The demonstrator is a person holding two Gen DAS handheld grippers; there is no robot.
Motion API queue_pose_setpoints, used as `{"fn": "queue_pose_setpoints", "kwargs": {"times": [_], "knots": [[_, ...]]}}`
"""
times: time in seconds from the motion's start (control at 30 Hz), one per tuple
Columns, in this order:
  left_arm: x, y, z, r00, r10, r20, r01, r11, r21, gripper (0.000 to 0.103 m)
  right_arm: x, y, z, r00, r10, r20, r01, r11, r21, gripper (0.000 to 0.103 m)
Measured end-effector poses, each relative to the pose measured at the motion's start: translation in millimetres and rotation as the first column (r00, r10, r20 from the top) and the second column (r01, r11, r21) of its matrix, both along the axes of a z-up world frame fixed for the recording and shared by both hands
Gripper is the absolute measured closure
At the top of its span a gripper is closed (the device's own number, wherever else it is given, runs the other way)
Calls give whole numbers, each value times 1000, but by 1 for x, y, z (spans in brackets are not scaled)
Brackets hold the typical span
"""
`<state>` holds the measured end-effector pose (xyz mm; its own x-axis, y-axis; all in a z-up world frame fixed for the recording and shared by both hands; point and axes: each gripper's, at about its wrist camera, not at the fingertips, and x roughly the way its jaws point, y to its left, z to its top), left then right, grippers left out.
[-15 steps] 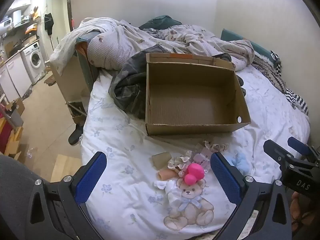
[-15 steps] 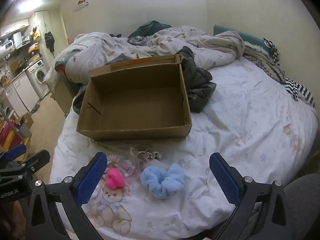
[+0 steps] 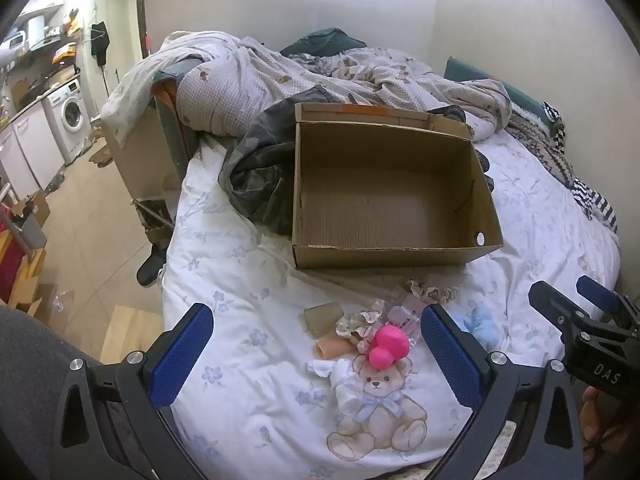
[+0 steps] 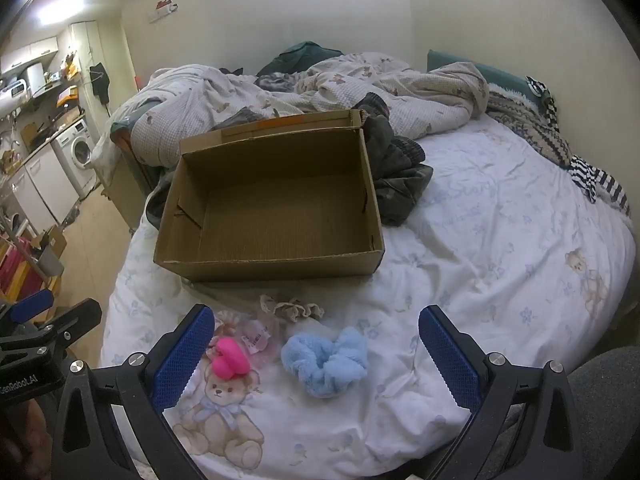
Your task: Organize soft objects
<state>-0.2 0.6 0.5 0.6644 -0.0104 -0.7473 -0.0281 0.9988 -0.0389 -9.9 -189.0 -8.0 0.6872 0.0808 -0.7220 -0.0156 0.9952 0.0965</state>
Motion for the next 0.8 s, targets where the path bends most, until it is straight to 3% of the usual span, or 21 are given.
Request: {"fn": "queue_pose_setpoints", "kwargs": {"times": [0.8], "knots": [[1,1,0,1000,0,-7,0,1000,-4,0,0,1,0,1000,0,0,0,1000,-2,0]]}}
